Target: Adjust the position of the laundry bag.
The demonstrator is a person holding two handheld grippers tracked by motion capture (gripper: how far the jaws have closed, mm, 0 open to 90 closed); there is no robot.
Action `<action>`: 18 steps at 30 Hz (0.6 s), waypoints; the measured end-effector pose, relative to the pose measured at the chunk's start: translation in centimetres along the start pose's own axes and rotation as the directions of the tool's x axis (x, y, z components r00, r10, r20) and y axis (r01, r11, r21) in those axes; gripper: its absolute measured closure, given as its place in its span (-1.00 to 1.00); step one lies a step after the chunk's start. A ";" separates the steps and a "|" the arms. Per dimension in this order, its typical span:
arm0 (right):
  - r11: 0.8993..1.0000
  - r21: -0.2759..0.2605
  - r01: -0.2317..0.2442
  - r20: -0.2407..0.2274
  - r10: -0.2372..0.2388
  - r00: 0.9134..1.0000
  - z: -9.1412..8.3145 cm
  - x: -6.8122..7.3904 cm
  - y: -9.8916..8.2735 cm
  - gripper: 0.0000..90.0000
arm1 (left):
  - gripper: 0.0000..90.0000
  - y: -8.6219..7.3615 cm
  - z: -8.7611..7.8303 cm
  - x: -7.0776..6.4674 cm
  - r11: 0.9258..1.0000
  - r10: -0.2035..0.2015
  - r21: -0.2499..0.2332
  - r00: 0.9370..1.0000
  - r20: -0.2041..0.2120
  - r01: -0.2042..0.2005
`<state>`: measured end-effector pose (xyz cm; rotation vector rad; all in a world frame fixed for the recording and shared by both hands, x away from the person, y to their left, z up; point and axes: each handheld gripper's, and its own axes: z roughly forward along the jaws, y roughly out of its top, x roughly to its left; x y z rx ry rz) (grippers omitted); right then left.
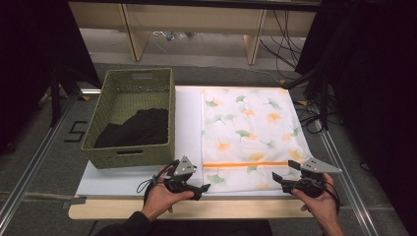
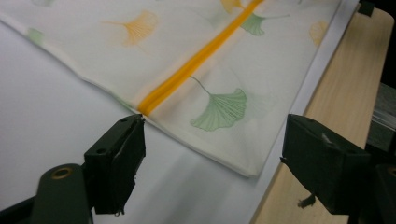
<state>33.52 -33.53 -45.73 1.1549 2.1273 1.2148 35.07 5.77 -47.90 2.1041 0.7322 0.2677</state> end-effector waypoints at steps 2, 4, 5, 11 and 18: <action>1.000 0.015 -0.024 -0.011 0.024 1.000 0.0 0.1 0.0 -0.54 | -0.54 0.1 0.6 0.1 0.999 0.027 0.025 0.999 -0.018 -0.027; 1.000 0.015 -0.020 -0.009 0.020 1.000 0.0 0.1 0.0 -0.54 | -0.55 0.1 1.3 0.4 0.998 0.024 0.060 0.998 -0.052 -0.021; 1.000 0.011 -0.011 -0.008 0.011 1.000 0.0 0.0 0.0 -0.54 | -0.55 0.2 1.5 0.5 0.998 0.026 0.063 0.997 -0.067 -0.022; 1.000 0.012 -0.002 -0.041 0.003 0.999 0.3 0.1 0.1 -0.53 | -0.51 1.1 2.8 1.9 0.998 -0.002 0.064 0.996 -0.085 0.008; 1.000 0.009 -0.002 -0.037 0.003 0.999 0.3 0.0 0.0 -0.51 | -0.23 1.7 4.1 1.8 0.991 0.038 0.131 0.993 -0.112 -0.023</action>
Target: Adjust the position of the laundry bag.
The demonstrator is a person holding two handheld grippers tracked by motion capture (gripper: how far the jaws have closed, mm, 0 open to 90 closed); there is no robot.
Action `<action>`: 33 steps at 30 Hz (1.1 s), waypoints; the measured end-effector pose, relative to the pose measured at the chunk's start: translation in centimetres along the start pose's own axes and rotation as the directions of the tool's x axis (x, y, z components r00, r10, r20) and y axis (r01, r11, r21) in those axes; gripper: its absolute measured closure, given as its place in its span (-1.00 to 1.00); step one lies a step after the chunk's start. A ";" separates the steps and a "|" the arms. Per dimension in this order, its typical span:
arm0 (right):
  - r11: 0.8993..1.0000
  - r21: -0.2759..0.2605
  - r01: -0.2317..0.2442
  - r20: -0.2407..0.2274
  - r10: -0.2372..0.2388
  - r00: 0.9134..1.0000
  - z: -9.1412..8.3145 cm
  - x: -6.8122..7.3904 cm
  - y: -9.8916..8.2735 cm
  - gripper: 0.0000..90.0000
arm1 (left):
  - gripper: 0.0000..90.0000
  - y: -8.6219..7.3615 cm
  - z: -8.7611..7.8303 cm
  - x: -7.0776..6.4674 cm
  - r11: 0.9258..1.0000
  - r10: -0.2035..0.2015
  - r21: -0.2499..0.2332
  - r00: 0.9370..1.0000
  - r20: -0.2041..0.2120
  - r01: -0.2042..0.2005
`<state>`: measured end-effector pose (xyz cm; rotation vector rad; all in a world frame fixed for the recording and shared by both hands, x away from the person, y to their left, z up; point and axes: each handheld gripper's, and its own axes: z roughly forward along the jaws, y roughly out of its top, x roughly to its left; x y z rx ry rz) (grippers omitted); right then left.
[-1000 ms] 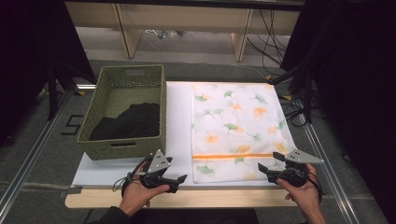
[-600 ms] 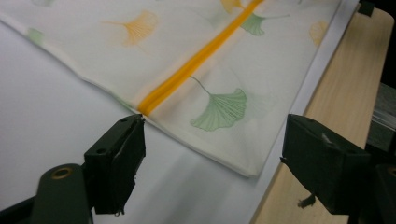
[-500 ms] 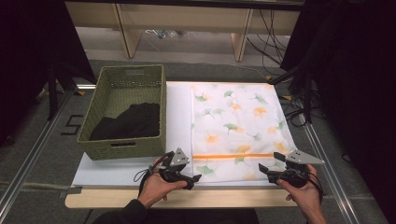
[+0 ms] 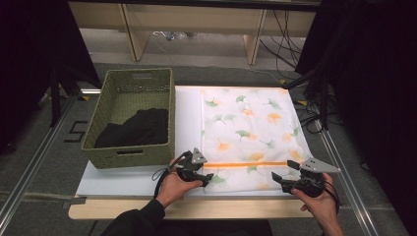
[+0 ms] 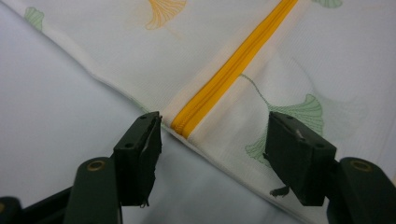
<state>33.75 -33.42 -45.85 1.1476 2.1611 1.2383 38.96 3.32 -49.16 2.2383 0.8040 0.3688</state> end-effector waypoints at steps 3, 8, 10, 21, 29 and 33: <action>1.000 0.007 -0.004 -0.005 0.004 1.000 -0.1 0.1 0.0 -0.50 | -0.17 0.2 0.3 0.3 1.000 -0.018 -0.008 1.000 0.008 0.018; 1.000 0.005 0.028 0.028 -0.029 0.999 0.0 0.2 0.0 -0.39 | 0.12 0.3 0.5 0.5 1.000 -0.001 -0.028 1.000 0.024 0.002; 1.000 -0.006 0.031 0.011 -0.031 0.999 0.1 0.1 0.0 -0.40 | 0.32 0.4 0.7 0.5 0.999 -0.025 -0.039 0.999 0.028 0.026; 1.000 0.006 0.015 0.053 -0.015 0.998 0.1 -0.6 0.1 -0.26 | 0.82 0.6 0.8 0.5 0.997 0.056 -0.051 0.998 0.022 -0.055; 0.999 0.019 -0.046 0.189 0.041 0.981 0.1 -4.6 0.1 -0.04 | 0.83 0.4 0.3 0.9 0.997 0.062 -0.034 0.998 0.004 -0.062; 0.991 0.023 -0.134 0.251 0.124 0.960 0.7 -7.0 0.1 0.06 | 0.83 0.2 -0.1 1.6 0.998 0.058 -0.019 0.998 -0.014 -0.058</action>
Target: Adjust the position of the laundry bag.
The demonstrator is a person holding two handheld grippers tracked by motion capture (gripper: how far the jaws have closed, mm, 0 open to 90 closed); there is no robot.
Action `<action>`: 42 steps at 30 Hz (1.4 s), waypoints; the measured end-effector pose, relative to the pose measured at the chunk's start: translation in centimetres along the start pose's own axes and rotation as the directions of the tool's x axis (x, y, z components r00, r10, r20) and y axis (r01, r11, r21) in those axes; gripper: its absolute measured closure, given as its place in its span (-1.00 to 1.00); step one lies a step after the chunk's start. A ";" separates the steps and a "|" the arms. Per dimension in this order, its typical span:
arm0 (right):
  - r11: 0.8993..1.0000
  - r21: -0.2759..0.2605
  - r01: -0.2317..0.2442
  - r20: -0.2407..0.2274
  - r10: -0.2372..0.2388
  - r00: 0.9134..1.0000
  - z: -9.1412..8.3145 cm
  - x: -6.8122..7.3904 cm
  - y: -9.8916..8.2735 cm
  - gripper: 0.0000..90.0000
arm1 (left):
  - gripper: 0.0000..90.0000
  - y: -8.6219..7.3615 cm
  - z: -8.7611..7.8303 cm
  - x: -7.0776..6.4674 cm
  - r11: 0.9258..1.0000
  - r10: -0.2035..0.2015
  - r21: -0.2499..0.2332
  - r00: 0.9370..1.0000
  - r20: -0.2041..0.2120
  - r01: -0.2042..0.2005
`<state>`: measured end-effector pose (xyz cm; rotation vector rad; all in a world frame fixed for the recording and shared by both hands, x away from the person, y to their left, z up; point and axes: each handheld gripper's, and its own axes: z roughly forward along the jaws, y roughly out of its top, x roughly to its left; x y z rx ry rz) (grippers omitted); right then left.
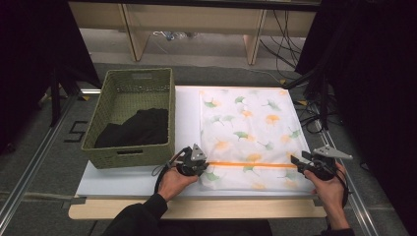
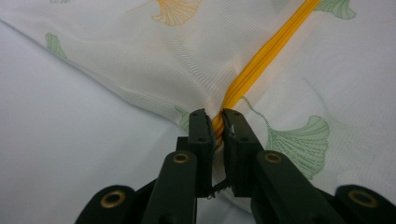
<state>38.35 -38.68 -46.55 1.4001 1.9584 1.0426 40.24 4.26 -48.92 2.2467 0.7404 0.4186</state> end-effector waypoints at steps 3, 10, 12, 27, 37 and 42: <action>1.000 -0.003 -0.021 0.022 0.021 1.000 0.8 -1.7 0.5 0.17 | 0.83 -0.2 -0.3 0.5 1.000 -0.020 -0.001 1.000 -0.005 0.020; 0.998 0.048 -0.033 0.052 0.030 0.998 3.3 -3.6 1.9 0.32 | 0.82 -0.5 -0.8 1.0 1.000 -0.017 -0.002 1.000 -0.018 0.017; 0.996 0.064 -0.065 0.080 0.059 0.995 4.0 -3.5 2.1 0.39 | 0.82 -0.5 -0.8 1.0 1.000 -0.018 -0.001 1.000 -0.017 0.018; 0.987 0.087 -0.133 0.044 0.129 0.991 6.7 -4.6 2.3 0.90 | 0.82 -0.7 -0.7 1.0 0.999 -0.040 -0.001 0.999 -0.004 0.040; 0.998 0.059 -0.002 -0.031 0.004 1.000 8.4 -3.0 3.9 1.00 | 0.82 -1.0 -1.5 1.0 1.000 -0.017 0.023 1.000 -0.010 0.018; 0.998 0.051 0.042 -0.056 -0.039 0.998 9.5 -1.6 5.1 1.00 | 0.83 -1.6 -2.7 1.5 0.999 -0.017 0.035 0.999 -0.038 0.018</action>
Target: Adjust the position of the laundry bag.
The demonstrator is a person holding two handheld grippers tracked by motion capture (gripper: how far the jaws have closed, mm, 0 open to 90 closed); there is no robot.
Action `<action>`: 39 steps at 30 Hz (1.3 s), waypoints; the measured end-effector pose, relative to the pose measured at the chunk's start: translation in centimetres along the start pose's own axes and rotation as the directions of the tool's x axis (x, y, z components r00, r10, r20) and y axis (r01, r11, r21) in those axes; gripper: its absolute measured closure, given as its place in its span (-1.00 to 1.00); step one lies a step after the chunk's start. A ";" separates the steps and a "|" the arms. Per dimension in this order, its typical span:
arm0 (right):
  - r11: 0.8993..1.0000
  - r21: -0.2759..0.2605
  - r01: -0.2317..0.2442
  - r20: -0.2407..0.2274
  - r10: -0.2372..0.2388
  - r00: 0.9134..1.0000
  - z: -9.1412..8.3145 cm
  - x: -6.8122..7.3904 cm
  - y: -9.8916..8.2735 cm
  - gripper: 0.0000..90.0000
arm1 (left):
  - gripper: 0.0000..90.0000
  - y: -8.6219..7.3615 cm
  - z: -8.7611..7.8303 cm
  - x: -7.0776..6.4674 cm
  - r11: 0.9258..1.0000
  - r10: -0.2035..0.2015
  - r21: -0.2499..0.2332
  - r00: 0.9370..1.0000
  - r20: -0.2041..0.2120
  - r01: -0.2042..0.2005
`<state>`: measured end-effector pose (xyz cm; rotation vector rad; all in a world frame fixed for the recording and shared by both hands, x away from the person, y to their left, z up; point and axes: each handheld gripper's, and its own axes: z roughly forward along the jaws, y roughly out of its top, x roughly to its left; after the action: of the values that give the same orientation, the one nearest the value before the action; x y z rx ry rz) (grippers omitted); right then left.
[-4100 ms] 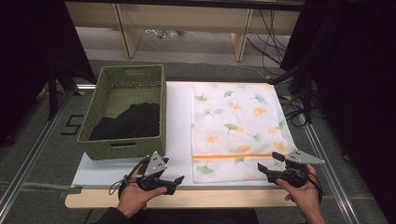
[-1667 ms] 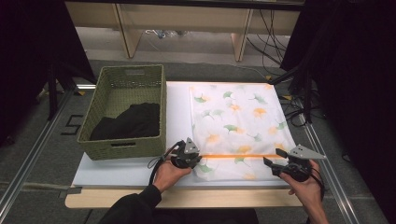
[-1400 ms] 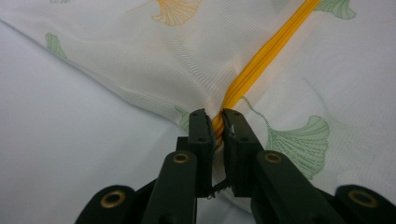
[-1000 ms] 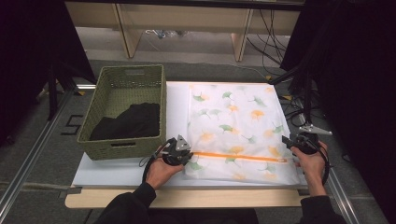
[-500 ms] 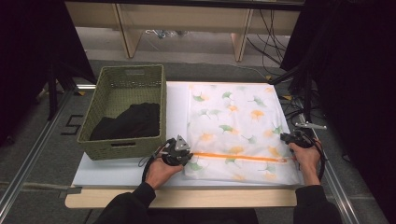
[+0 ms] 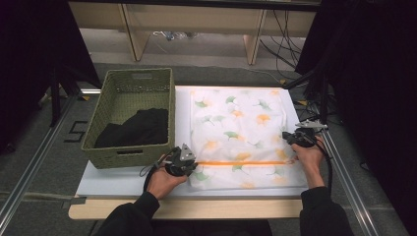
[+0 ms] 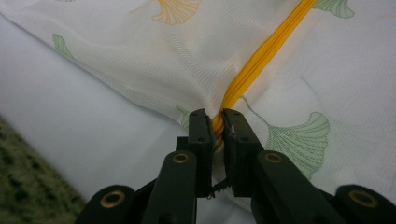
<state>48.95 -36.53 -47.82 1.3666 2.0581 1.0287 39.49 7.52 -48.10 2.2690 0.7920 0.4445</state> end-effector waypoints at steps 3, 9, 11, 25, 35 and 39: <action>1.000 -0.006 0.023 -0.010 -0.023 1.000 0.6 1.0 0.7 1.00 | 0.83 -0.6 -0.4 0.5 1.000 -0.029 0.008 1.000 0.006 0.029; 0.999 0.003 0.052 -0.039 -0.052 0.998 1.7 2.0 1.1 1.00 | 0.83 -1.5 -1.3 0.8 1.000 -0.025 0.017 1.000 -0.005 0.026; 0.998 0.002 0.061 -0.041 -0.061 0.997 1.7 2.3 1.2 1.00 | 0.83 -1.8 -2.0 0.8 0.999 -0.042 0.021 0.999 -0.008 0.042; 0.988 0.032 0.152 -0.024 -0.151 0.988 1.8 2.9 0.9 1.00 | 0.82 -2.3 -1.8 1.1 0.998 -0.040 0.036 0.999 -0.033 0.041; 0.981 0.047 0.187 0.003 -0.187 0.982 0.5 2.2 0.5 1.00 | 0.81 -2.1 -1.6 1.4 0.999 -0.028 0.035 0.998 -0.049 0.029; 0.985 0.029 0.169 0.003 -0.169 0.986 0.5 1.9 0.4 1.00 | 0.80 -1.9 -1.4 1.7 0.999 -0.041 0.030 0.998 -0.049 0.043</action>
<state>48.80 -34.58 -47.70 1.1831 2.1503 0.9256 39.29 10.46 -48.30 2.2729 0.8750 0.4729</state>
